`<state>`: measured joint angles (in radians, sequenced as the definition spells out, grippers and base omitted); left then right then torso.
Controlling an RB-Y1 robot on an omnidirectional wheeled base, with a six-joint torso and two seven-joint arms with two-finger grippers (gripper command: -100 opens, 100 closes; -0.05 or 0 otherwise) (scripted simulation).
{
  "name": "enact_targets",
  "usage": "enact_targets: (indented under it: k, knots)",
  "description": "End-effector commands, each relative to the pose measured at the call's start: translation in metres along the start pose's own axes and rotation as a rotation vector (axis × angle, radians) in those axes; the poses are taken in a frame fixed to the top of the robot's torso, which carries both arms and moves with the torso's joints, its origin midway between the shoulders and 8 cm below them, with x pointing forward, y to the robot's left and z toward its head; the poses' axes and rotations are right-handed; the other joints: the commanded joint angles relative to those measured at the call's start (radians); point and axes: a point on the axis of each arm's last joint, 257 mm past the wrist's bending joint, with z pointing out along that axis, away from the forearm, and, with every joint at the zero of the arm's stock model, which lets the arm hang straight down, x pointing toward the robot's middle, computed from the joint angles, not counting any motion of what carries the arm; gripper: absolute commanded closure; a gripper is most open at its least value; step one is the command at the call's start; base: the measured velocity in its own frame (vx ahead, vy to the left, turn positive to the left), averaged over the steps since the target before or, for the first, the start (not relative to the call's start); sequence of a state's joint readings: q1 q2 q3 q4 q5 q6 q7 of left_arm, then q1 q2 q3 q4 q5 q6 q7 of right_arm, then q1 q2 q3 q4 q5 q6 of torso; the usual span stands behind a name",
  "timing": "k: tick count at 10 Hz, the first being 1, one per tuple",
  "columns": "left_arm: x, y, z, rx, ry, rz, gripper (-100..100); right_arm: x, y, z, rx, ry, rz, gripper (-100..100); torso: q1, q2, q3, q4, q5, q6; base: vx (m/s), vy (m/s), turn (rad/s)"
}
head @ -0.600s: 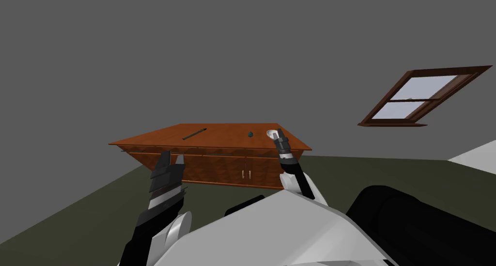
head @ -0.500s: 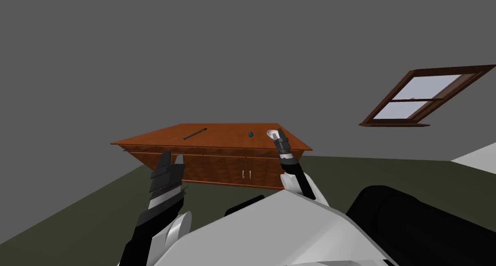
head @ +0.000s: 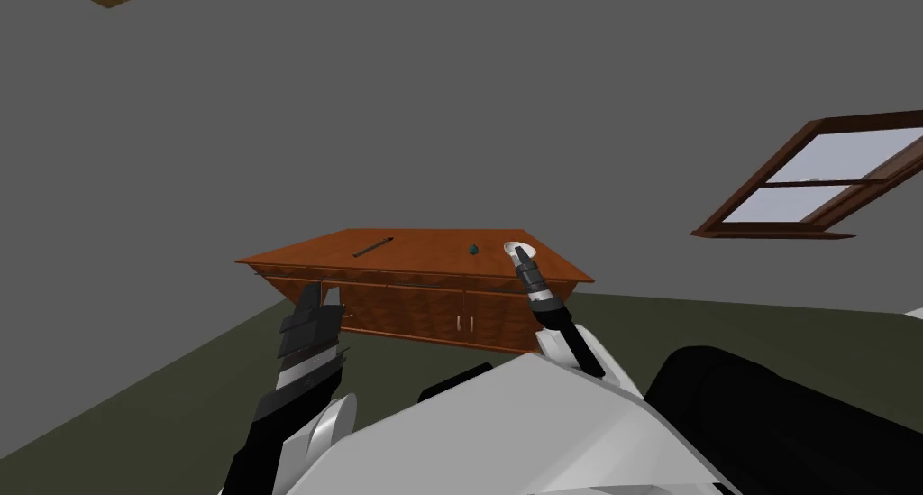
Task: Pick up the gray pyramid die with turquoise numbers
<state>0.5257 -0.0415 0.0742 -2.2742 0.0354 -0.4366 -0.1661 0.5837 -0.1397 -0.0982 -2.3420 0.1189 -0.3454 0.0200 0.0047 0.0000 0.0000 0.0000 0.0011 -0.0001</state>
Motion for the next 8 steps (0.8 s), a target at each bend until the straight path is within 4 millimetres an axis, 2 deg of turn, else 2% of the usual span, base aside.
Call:
enact_targets:
  k: [1, 3, 4, 6, 7, 8]
  knots:
    - [0.000, 0.000, 0.000, 0.000, 0.000, 0.000, 0, 0.000, -0.006, -0.002, 0.019, 0.027, -0.030, -100, 0.000, 0.000, 0.000, 0.000, 0.000, 0.000, 0.004, 0.053, 0.027]
    - [0.000, 0.000, 0.000, 0.000, 0.000, 0.000, 0, -0.009, -0.032, -0.016, 0.091, 0.079, -0.117, -100, -0.002, 0.000, 0.000, 0.000, 0.000, 0.000, 0.008, 0.063, 0.080]
    - [0.000, 0.000, 0.000, 0.000, 0.000, 0.000, 0, -0.008, -0.032, -0.016, 0.088, 0.091, -0.123, -100, 0.000, 0.000, 0.000, 0.000, 0.000, 0.000, 0.013, 0.068, 0.043]
    - [0.000, 0.000, 0.000, 0.000, 0.000, 0.000, 0, -0.022, -0.060, -0.032, 0.170, 0.141, -0.219, -100, -0.001, -0.001, 0.000, 0.000, 0.000, 0.000, 0.017, 0.077, 0.089]
    - [0.000, 0.000, 0.000, 0.000, 0.000, 0.000, 0, -0.020, -0.059, -0.031, 0.164, 0.163, -0.230, -100, 0.000, -0.001, 0.000, 0.000, 0.000, 0.000, 0.015, 0.076, 0.024]
    - [0.000, 0.000, 0.000, 0.000, 0.000, 0.000, 0, -0.029, -0.073, -0.040, 0.207, 0.188, -0.282, -100, 0.000, -0.001, 0.000, 0.000, 0.000, 0.000, 0.018, 0.084, 0.070]
